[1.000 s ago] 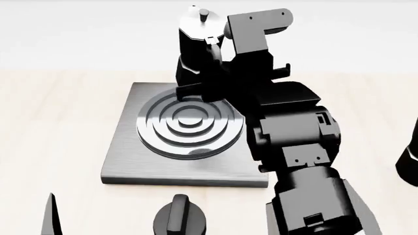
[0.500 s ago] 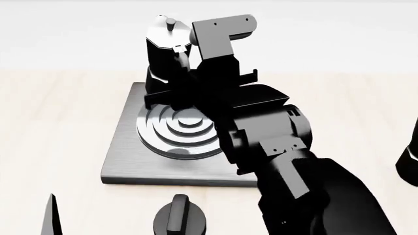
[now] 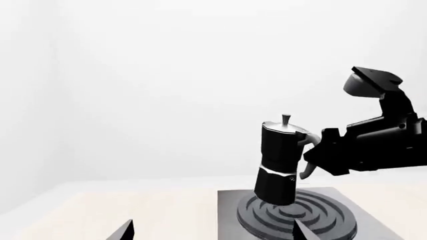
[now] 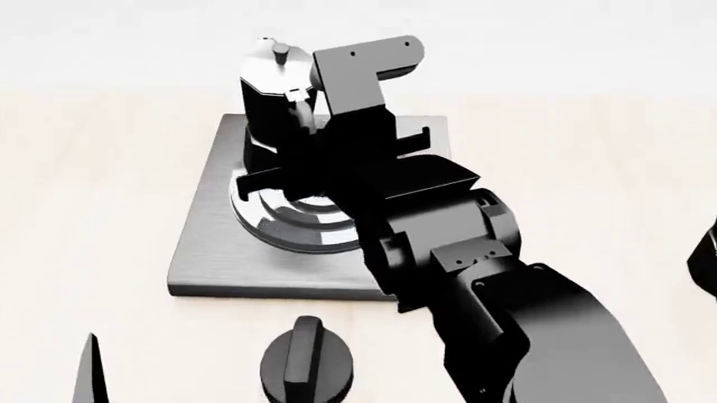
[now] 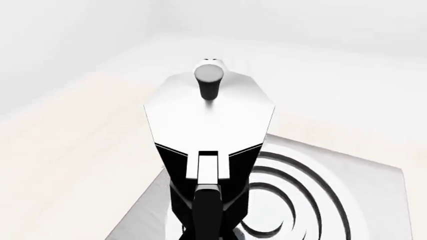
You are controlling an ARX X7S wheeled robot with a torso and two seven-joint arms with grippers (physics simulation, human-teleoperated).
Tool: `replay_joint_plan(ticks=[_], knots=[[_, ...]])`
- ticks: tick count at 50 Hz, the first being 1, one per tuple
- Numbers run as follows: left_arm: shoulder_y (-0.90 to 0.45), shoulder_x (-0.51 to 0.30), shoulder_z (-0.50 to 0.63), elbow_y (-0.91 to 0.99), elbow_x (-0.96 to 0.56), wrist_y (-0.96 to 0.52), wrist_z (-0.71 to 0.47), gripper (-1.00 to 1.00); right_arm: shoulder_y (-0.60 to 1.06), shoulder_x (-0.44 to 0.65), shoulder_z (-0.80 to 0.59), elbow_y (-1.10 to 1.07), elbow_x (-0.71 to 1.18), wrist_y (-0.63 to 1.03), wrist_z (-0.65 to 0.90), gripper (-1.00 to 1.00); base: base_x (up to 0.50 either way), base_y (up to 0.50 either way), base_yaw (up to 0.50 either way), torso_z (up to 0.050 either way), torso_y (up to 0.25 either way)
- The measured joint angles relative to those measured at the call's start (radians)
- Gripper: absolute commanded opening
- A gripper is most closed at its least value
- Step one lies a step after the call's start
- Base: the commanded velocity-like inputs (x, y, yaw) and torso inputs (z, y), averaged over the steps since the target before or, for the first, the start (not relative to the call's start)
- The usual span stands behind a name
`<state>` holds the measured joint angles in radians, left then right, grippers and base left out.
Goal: Put both moka pots on the stove.
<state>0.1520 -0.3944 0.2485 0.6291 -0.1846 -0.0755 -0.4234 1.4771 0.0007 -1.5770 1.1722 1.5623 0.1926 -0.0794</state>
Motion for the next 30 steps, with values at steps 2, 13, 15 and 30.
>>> replay_joint_plan(ticks=[2,13,15,30], knots=[[0.000,0.000,0.000,0.000,0.000,0.000,0.000,1.00,0.000,0.000,-0.006,0.000,0.005,-0.001,0.001,-1.00,0.00,0.00,0.00,0.000,-0.206],[0.001,-0.001,0.001,0.000,-0.004,0.006,-0.003,1.00,0.007,0.000,0.004,-0.003,0.003,-0.009,0.000,-1.00,0.00,0.00,0.00,0.000,-0.145],[0.001,-0.001,0.000,0.001,-0.006,0.009,-0.005,1.00,0.006,0.000,0.004,-0.003,0.002,-0.010,0.001,-1.00,0.00,0.00,0.00,0.000,0.000],[0.003,-0.003,0.000,0.000,-0.009,0.021,-0.008,1.00,0.007,0.000,0.008,-0.005,-0.006,-0.020,-0.001,1.00,0.00,0.00,0.00,0.000,0.000]])
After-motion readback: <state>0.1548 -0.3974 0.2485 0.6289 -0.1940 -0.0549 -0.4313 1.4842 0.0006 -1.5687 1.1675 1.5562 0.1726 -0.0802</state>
